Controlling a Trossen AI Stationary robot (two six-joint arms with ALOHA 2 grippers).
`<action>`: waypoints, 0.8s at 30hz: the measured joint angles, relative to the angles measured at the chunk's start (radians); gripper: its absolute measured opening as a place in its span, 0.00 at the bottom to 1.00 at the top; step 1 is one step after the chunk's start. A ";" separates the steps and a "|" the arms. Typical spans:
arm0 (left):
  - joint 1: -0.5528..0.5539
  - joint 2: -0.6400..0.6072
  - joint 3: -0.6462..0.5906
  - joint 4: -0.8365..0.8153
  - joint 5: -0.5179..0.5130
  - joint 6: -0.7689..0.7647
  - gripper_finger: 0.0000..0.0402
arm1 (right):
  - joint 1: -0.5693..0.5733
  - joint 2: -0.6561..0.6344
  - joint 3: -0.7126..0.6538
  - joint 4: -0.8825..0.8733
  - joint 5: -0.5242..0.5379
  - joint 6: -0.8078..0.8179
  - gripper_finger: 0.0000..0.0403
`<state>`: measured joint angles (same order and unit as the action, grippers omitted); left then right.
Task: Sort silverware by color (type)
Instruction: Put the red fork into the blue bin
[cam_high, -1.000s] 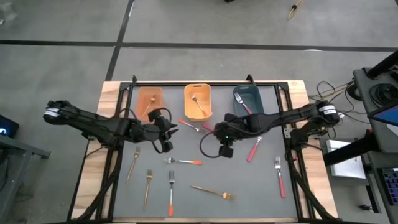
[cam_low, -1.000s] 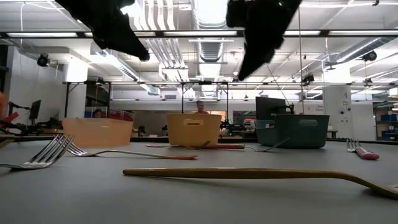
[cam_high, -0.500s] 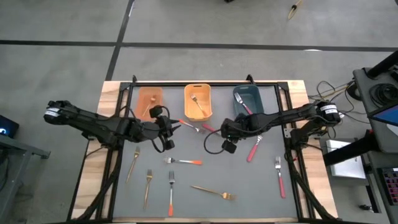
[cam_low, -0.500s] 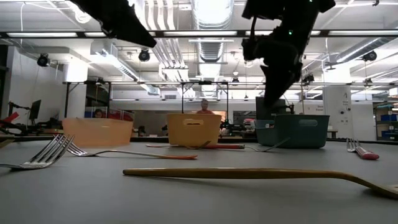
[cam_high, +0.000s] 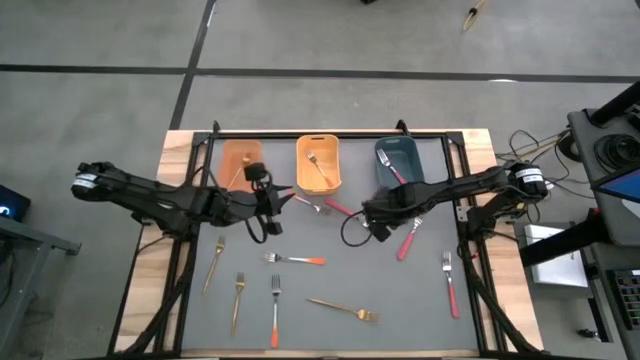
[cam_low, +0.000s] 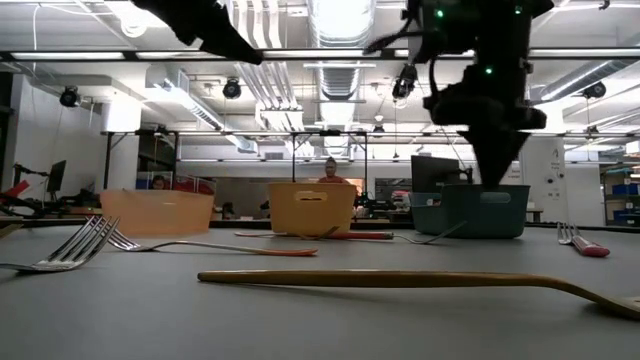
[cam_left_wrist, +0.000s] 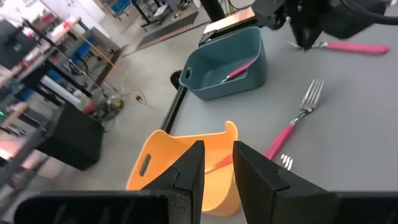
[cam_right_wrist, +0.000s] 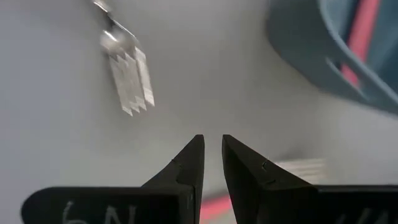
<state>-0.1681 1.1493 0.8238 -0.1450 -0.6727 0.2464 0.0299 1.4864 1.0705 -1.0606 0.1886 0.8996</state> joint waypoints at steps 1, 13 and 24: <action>0.005 0.004 0.000 0.006 0.000 0.019 0.16 | 0.000 0.000 -0.003 -0.022 -0.008 0.013 0.12; 0.106 0.011 0.000 0.037 0.000 0.191 0.16 | 0.002 -0.030 -0.119 -0.056 -0.158 0.160 0.12; 0.140 0.011 -0.001 0.005 0.001 0.194 0.16 | -0.002 -0.182 -0.204 -0.051 -0.300 0.463 0.12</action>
<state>-0.0277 1.1599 0.8230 -0.1404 -0.6720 0.4408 0.0280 1.3048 0.8670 -1.1114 -0.1110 1.3631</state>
